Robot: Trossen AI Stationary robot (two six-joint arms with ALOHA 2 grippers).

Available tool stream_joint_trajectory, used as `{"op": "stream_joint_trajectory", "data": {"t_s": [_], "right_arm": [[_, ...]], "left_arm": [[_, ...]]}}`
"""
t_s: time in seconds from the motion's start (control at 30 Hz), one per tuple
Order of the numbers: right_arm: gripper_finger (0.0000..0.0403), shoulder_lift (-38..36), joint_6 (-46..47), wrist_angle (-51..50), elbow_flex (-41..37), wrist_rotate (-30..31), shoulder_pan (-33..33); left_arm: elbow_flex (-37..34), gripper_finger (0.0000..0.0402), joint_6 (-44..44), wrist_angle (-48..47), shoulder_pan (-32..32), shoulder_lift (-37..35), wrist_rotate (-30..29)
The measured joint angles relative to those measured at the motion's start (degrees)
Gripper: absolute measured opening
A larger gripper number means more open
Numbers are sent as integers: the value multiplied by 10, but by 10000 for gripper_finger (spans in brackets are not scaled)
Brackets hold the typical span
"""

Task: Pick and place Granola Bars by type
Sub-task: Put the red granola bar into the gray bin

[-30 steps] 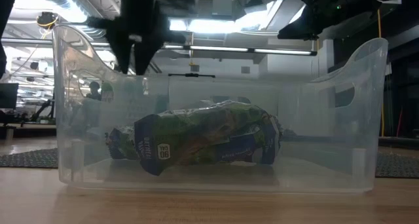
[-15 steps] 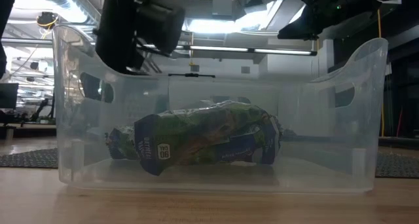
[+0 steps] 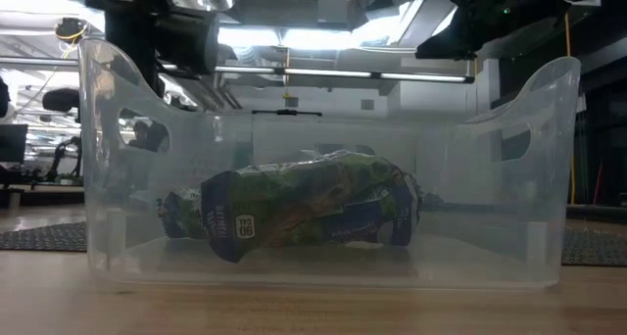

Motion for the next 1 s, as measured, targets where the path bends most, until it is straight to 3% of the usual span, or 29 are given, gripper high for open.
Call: {"op": "stream_joint_trajectory", "data": {"t_s": [0.17,0.43,0.87,1.0], "right_arm": [[168,0,0,10,0,0,0],[168,0,1,10,0,0,0],[168,0,2,4,0,0,0],[168,0,2,4,0,0,0]], "left_arm": [[-38,208,27,72,45,-34,-25],[-106,208,97,232,104,-22,18],[-151,206,120,240,153,-23,43],[-154,186,140,246,155,-23,49]]}}
